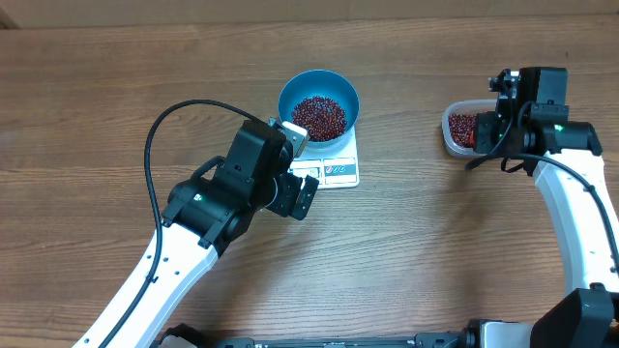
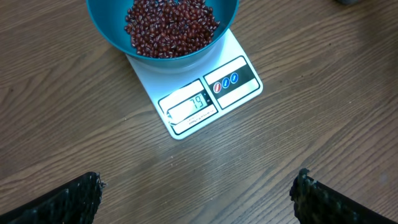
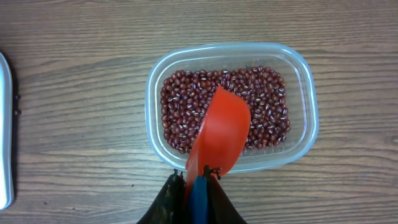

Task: Scoop item into bowl and weigh 150g on scale
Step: 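Lower the scoop into the beans with the right gripper, then drag the scoop through the beans toward the right to fill it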

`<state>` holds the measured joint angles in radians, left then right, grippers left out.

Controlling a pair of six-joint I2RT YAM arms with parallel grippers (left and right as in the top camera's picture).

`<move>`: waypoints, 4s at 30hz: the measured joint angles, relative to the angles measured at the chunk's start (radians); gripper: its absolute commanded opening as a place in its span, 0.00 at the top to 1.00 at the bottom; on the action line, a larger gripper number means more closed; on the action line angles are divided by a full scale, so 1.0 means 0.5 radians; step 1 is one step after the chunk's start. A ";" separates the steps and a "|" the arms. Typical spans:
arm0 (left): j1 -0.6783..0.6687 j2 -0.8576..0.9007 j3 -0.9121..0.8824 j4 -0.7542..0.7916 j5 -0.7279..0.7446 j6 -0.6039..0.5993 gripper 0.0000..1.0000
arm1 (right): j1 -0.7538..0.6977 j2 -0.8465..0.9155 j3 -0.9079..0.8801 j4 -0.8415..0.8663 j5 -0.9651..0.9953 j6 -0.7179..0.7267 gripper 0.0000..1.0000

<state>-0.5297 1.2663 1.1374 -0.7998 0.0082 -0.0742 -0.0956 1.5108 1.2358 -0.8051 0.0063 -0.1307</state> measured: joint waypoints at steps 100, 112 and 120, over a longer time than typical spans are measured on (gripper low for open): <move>0.001 0.000 0.000 -0.001 0.000 0.000 0.00 | -0.350 0.433 -0.002 0.172 -0.867 -0.403 0.96; 0.000 0.000 0.000 -0.001 0.000 0.000 0.01 | -0.400 0.591 0.003 0.226 -1.151 -0.420 0.96; 0.000 0.000 0.000 0.000 0.000 0.000 0.00 | -0.572 0.636 0.003 0.224 -1.276 -0.404 0.96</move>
<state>-0.5297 1.2663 1.1374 -0.7998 0.0082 -0.0742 -0.3817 1.8286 1.2373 -0.6930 -0.6315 -0.3325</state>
